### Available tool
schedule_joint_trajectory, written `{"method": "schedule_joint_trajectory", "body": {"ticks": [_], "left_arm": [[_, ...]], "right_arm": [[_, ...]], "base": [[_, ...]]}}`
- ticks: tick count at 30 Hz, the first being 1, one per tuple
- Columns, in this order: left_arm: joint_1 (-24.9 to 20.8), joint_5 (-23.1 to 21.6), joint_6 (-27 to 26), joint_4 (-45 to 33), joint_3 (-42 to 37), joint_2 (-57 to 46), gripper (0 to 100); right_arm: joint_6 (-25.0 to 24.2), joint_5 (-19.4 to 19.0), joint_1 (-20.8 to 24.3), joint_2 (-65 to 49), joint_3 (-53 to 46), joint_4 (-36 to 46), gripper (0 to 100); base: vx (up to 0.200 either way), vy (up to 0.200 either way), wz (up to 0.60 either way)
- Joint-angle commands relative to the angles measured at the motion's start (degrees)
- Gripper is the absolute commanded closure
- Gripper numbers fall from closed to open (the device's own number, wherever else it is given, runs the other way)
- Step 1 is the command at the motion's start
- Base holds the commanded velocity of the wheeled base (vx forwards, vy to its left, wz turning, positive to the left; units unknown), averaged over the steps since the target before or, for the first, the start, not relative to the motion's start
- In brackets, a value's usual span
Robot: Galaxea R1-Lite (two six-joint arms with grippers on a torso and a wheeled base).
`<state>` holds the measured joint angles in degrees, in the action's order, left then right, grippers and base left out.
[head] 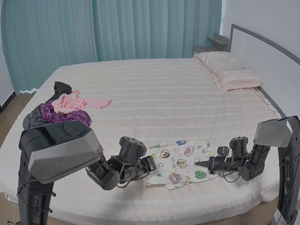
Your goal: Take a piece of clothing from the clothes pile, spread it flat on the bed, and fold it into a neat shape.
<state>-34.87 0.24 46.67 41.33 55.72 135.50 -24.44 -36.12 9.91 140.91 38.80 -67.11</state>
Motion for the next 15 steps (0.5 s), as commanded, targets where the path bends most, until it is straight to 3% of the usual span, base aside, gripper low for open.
{"method": "schedule_joint_trajectory", "body": {"ticks": [1,15], "left_arm": [[0.41,0.37,0.00,0.07,-0.18,-0.15,100],[1.03,0.37,0.00,-0.11,-0.44,-0.76,100]], "right_arm": [[-0.08,0.00,0.02,0.07,0.22,-0.04,100],[-0.17,0.09,0.02,0.07,0.05,-1.97,100]], "base": [[0.000,0.200,0.00],[0.000,0.200,0.00]]}}
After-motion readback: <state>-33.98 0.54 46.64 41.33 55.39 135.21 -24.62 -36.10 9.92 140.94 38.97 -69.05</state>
